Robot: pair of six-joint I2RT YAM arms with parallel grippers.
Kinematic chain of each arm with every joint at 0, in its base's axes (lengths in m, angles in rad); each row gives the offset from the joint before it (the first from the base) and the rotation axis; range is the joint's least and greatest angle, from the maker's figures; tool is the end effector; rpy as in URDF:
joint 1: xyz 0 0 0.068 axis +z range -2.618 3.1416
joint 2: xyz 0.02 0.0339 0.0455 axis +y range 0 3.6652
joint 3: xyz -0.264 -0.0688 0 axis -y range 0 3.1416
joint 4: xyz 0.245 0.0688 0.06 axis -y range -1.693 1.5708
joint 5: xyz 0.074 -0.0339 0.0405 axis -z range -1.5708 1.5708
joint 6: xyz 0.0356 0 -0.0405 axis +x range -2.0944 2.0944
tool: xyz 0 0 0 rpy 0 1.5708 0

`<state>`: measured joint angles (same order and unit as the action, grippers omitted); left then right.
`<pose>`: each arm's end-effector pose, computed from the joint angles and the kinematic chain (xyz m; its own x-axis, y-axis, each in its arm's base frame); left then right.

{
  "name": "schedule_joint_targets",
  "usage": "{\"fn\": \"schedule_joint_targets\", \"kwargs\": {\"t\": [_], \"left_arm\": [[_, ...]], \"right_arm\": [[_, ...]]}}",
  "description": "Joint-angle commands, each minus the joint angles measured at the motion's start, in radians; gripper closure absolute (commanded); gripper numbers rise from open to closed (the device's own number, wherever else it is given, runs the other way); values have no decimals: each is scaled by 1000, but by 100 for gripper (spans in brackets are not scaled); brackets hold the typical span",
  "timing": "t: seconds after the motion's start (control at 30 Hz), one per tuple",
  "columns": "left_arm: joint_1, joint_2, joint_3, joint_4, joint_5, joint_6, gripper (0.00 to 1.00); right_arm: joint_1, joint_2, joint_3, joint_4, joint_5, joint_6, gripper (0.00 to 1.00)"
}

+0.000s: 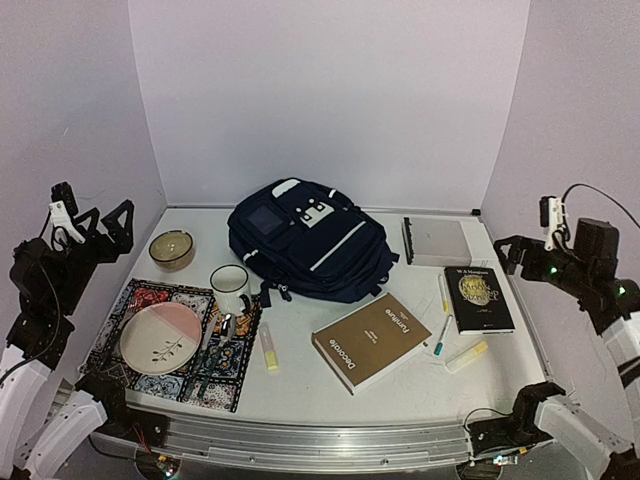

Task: Pack the student bag
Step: Pick up the student bag from the corner of the board.

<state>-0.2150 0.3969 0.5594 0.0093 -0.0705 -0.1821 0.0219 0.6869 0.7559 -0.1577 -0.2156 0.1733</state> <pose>0.1143 -0.0224 0.3331 0.1380 -0.2150 -0.9668 0.1729 0.9664 -0.1903 0.1643 0.0112 0.3480 -0.1277 0.1657 -0.9779 -0.2156 0.9577 0.1904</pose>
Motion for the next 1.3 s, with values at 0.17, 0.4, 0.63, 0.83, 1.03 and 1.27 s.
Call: {"fn": "schedule_joint_targets", "kwargs": {"t": [0.17, 0.4, 0.63, 0.83, 1.03, 1.27], "left_arm": [[-4, 83, 22, 31, 137, 27, 1], [-5, 137, 29, 31, 197, 35, 1], [-7, 169, 33, 31, 245, 31, 1], [-9, 252, 55, 24, 340, 30, 1], [-10, 274, 57, 23, 370, 33, 1], [-12, 314, 63, 22, 412, 39, 1]], "right_arm": [[42, 310, -1, 278, -162, 287, 2], [238, 607, 54, 454, -116, 423, 2], [334, 917, 189, 612, -103, 559, 2], [376, 1157, 366, 639, -111, 612, 4], [391, 1314, 478, 637, -108, 644, 6], [393, 1433, 562, 599, -127, 647, 27]]}}
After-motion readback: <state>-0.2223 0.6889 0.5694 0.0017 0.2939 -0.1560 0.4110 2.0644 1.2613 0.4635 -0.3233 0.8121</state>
